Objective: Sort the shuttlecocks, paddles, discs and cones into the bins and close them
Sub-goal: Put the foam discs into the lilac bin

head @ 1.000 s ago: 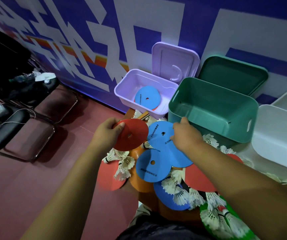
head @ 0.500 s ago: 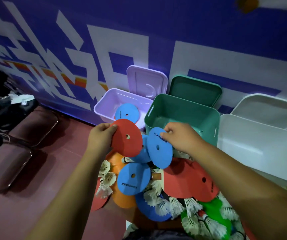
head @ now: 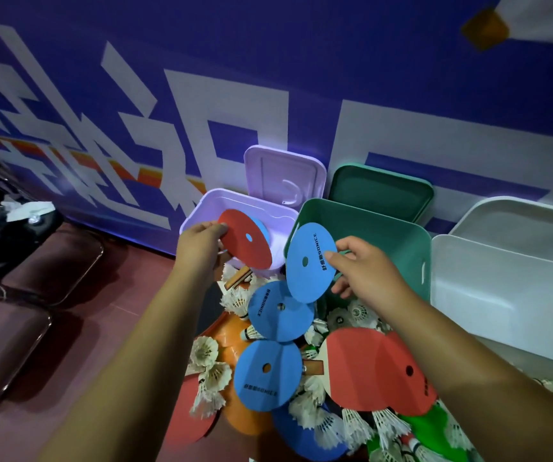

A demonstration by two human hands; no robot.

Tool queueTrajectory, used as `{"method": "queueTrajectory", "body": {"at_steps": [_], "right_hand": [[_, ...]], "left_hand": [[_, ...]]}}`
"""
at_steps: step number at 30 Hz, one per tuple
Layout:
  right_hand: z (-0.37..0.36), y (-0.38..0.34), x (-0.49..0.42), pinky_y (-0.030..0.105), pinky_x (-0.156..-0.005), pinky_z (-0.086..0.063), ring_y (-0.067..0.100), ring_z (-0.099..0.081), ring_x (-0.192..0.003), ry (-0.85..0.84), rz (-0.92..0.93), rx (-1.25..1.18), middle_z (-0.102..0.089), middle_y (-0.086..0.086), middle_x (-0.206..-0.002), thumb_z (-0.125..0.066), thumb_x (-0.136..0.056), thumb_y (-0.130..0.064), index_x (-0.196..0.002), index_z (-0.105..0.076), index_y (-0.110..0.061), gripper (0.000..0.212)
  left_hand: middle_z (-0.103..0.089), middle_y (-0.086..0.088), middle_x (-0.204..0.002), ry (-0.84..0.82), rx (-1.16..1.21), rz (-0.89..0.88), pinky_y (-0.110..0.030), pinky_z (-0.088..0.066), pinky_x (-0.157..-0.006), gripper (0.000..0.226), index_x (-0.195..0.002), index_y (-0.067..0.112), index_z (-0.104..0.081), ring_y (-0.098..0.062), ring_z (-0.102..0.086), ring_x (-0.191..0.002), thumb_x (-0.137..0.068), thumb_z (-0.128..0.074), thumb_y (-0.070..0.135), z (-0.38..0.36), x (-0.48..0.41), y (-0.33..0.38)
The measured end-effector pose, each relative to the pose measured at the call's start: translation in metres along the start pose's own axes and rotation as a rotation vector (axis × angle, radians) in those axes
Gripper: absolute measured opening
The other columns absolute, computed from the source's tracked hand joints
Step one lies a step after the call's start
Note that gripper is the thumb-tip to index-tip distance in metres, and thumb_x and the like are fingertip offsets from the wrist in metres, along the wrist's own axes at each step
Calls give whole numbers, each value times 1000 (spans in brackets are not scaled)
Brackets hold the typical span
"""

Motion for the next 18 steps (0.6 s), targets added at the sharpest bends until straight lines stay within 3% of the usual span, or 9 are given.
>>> {"method": "queueTrajectory", "body": {"at_steps": [3,6,9,12,16,18], "right_hand": [[-3,-6,-7,39,-61,-57,26,-70,-63,44,-12,-44,-79,4,-95,-65,-103,-27,-107,-69,-18,10],[-9,-9,-16,41,-62,-58,25,-69,-61,99,-28,-69,-78,5,-95,-66,-103,-27,-107,-70,-17,12],[-21,-11,-28,43,-64,-59,24,-68,-60,128,-43,-81,-78,5,-97,-65,-104,-27,-107,-69,-15,13],[-37,-12,-41,41,-62,-58,23,-67,-59,132,-78,-126,-78,7,-98,-66,-104,-26,-103,-69,-16,10],[-62,-21,-59,35,-58,-55,18,-65,-56,135,-126,-169,-77,7,-96,-64,-104,-25,-103,-69,-15,11],[-75,-31,-68,33,-56,-54,17,-63,-54,129,-127,-200,-74,8,-90,-63,-105,-24,-104,-68,-13,12]], "left_hand": [[-73,-11,-103,46,-97,-43,-40,-66,-78,25,-115,13,-69,-26,-74,-91,-94,-64,24,-6,-33,24],[-69,-11,-106,116,-359,-69,-36,-57,-74,46,-123,10,-63,-29,-69,-96,-83,-57,31,0,-67,26],[-66,-13,-95,72,-412,-67,-31,-47,-66,27,-106,4,-65,-27,-61,-84,-89,-57,24,7,-71,14],[-70,-16,-85,8,-359,-20,-39,-58,-70,20,-81,7,-66,-30,-67,-78,-89,-55,22,21,-66,-7],[-65,-14,-81,-49,-272,56,-33,-57,-60,14,-93,7,-66,-27,-61,-71,-99,-55,12,45,-58,-28],[-69,-15,-87,-65,-282,73,-37,-62,-67,15,-94,10,-67,-27,-64,-75,-103,-56,14,56,-58,-35]]}}
Point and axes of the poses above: each hand's wrist, its own x-axis away from the middle knuckle, its own z-axis out of the back of the hand, y = z × x, the point moved 5 cm from there along -x, towards the middle knuckle
